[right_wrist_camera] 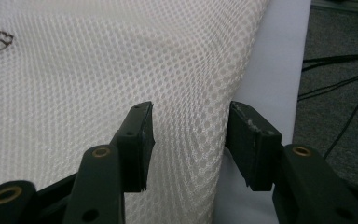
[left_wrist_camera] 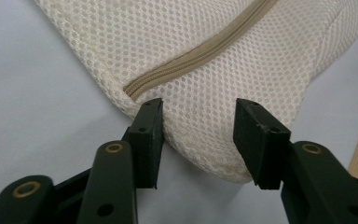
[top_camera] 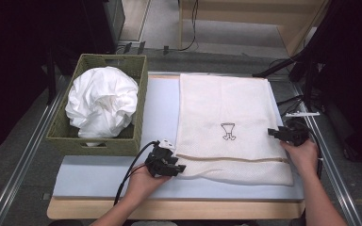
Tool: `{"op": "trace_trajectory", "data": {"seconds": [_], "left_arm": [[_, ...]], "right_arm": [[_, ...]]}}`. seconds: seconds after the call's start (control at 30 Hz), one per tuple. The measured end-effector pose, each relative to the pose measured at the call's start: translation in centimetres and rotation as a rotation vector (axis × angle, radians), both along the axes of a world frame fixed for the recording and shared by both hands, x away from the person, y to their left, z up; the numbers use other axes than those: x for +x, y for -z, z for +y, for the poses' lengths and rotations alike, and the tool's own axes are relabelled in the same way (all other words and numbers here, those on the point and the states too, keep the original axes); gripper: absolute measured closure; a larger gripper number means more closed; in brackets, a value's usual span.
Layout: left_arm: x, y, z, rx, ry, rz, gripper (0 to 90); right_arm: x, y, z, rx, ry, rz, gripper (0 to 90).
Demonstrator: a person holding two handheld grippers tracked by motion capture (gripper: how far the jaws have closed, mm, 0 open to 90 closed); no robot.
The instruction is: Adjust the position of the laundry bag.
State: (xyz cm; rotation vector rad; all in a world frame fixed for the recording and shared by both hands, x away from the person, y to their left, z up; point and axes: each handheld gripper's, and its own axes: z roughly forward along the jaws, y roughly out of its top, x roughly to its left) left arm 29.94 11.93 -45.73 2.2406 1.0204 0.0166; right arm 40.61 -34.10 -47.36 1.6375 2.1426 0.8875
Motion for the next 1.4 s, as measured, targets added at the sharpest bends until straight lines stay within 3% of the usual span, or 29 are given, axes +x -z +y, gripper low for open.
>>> {"op": "trace_trajectory", "data": {"seconds": [0.23,0.43,0.8,0.9,1.4], "left_arm": [[0.1,0.1,-0.1,0.004,-0.012,-0.01,71.6],[0.1,0.2,-0.1,0.013,0.011,-0.011,84.7],[0.4,-0.1,0.6,-0.007,0.053,-0.003,87.2],[0.5,-0.6,1.0,-0.028,0.05,-0.005,87.2],[0.2,-1.1,2.1,-0.047,0.019,0.014,87.4]], "right_arm": [[0.0,0.0,0.9,0.005,0.011,0.014,67.3],[0.0,-0.3,1.3,0.007,0.013,0.034,81.2],[0.1,-0.5,0.8,0.05,0.016,0.059,83.1],[0.1,-0.7,1.1,0.039,0.008,0.054,83.1],[-0.1,-1.1,1.8,0.043,-0.028,0.053,83.1]]}}
